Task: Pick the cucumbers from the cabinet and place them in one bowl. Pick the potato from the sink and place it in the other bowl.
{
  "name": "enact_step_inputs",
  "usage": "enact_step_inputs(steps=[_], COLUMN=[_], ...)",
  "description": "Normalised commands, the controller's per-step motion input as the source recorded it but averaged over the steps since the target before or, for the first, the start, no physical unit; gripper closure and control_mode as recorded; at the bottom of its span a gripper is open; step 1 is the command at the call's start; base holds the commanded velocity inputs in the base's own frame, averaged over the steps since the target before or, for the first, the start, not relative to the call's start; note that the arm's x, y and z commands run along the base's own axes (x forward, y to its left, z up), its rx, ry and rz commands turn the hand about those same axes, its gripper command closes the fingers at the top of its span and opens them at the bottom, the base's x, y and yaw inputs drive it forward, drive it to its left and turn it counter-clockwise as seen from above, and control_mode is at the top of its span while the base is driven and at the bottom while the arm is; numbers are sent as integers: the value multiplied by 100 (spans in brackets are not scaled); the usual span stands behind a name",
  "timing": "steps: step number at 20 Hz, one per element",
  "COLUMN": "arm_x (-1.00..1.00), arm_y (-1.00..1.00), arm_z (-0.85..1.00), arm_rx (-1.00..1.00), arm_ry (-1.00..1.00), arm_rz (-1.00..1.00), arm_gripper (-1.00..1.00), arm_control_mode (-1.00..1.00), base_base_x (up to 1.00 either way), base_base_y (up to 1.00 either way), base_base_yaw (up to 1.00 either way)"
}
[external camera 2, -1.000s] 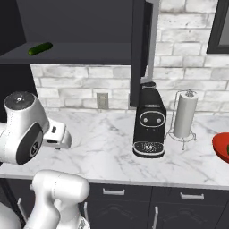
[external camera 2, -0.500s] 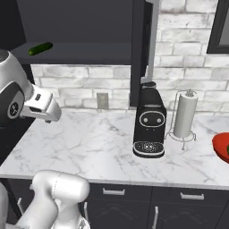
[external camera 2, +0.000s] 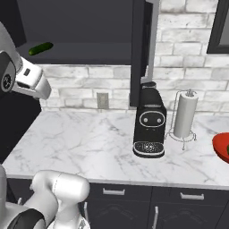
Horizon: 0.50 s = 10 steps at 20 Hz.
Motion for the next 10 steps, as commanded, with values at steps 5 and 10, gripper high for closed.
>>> enact_step_inputs(steps=[5,10], arm_x=[47,68], arm_y=[34,38], arm_z=[60,25], arm_rx=[2,0], arm_ry=[-4,-14], arm_rz=[-8,-8], arm_gripper=[-100,-100], arm_control_mode=[-100,-100], base_base_x=[0,0], base_base_y=[0,0], base_base_yaw=[0,0])
